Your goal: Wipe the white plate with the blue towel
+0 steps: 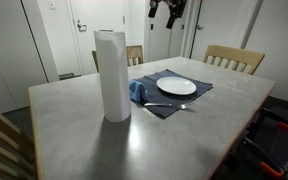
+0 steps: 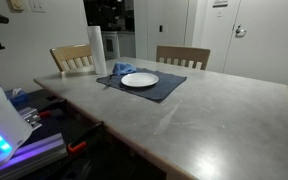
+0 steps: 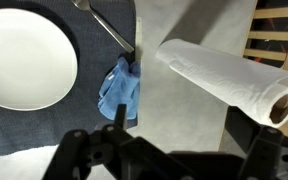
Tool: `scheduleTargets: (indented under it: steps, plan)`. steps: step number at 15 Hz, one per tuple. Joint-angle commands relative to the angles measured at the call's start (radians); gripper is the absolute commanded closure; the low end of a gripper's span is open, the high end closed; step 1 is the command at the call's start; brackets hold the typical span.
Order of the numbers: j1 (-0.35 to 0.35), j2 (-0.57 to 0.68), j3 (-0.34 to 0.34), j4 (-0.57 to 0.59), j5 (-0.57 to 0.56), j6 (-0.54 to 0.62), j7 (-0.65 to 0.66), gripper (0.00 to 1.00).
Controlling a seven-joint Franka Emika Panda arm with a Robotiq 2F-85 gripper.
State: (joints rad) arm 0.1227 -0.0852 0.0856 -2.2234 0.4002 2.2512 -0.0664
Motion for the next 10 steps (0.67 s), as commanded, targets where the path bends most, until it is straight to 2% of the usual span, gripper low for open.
scheduleTargets:
  steps: [1,5,6,10]
  plan:
    - [0.006,0.062,0.005,0.015,0.031,0.005,-0.045,0.00]
    - [0.002,0.098,0.012,0.019,0.026,-0.016,-0.069,0.00]
    - [0.000,0.072,0.014,0.003,0.003,-0.005,-0.029,0.00]
    - [0.000,0.074,0.014,0.003,0.002,-0.005,-0.029,0.00]
